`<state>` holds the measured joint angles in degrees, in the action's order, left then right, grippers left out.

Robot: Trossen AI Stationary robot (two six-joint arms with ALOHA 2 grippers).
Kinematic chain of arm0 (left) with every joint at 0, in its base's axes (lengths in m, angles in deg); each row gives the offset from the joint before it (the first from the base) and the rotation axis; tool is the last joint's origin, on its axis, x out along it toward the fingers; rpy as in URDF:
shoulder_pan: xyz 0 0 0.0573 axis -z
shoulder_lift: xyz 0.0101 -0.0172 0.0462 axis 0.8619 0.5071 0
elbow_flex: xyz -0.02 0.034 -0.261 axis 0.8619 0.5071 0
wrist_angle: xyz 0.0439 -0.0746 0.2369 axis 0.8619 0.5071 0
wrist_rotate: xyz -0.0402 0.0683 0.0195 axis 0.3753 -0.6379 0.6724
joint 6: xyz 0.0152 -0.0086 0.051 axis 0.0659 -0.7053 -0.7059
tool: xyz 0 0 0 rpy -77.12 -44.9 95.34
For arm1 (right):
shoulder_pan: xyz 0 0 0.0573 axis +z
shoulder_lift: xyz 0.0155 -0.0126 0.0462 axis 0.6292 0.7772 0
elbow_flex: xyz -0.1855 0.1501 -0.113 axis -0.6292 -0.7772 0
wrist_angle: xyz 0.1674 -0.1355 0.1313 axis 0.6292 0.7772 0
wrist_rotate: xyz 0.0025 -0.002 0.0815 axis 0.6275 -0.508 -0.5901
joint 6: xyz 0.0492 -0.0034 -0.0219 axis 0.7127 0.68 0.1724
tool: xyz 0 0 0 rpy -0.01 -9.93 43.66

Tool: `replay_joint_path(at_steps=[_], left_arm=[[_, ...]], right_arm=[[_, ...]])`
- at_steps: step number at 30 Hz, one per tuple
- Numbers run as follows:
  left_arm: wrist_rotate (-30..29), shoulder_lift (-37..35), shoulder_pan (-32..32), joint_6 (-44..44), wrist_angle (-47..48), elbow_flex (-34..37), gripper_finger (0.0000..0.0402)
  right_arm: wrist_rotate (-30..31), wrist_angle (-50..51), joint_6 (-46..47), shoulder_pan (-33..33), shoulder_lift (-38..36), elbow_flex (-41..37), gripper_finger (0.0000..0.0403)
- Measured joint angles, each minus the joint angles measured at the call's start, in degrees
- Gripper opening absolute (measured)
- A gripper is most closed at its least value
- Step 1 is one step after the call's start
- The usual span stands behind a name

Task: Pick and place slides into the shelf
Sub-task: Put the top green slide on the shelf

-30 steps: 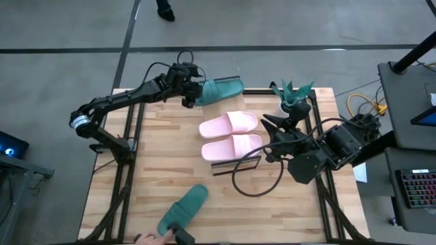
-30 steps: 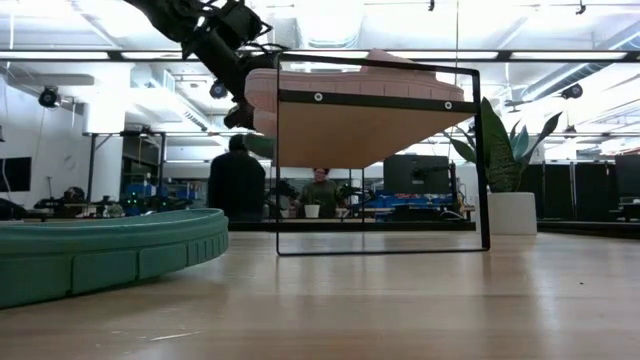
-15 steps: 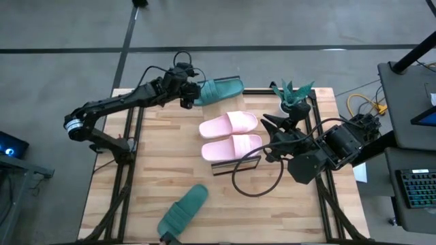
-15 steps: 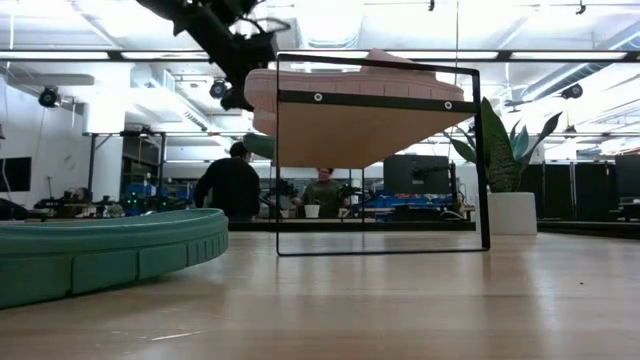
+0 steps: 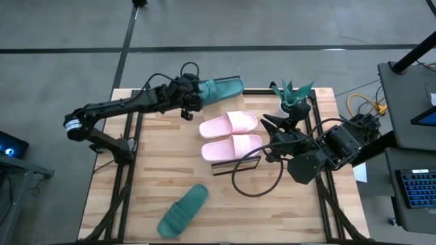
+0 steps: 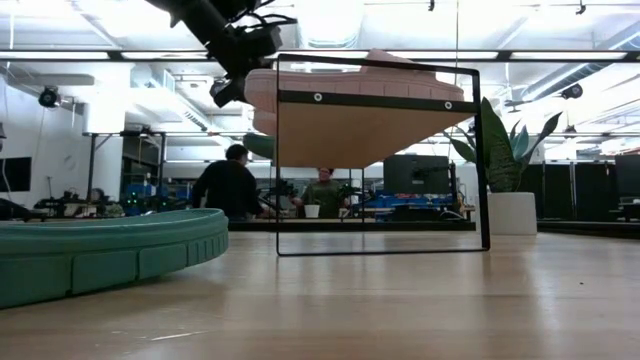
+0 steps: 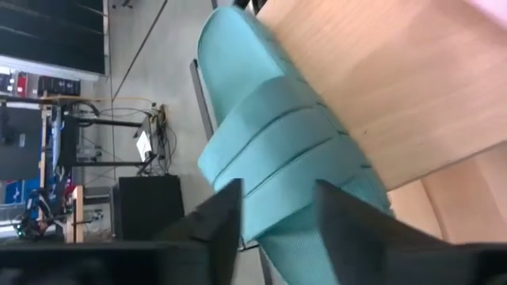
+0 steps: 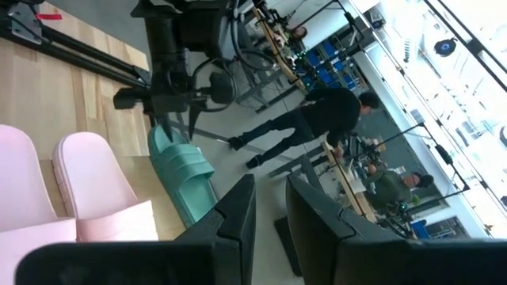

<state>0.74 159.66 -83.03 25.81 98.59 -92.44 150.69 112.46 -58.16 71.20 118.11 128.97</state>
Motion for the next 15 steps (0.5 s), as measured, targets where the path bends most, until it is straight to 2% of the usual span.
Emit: replay_joint_path(at_steps=[4,6,15], left_arm=[[-0.05,-0.20,0.78,0.00,1.03,0.02,0.0040],[0.00,-0.20,1.05,0.12,1.13,0.05,0.0011],[0.24,1.06,2.66,0.03,3.40,0.33,0.0001]], right_arm=[[0.01,0.01,0.00,0.00,0.02,-0.02,0.0063],[-0.01,0.03,0.00,0.00,0.00,-0.13,0.0063],[0.01,0.03,-0.04,0.00,0.00,-1.03,0.0063]])
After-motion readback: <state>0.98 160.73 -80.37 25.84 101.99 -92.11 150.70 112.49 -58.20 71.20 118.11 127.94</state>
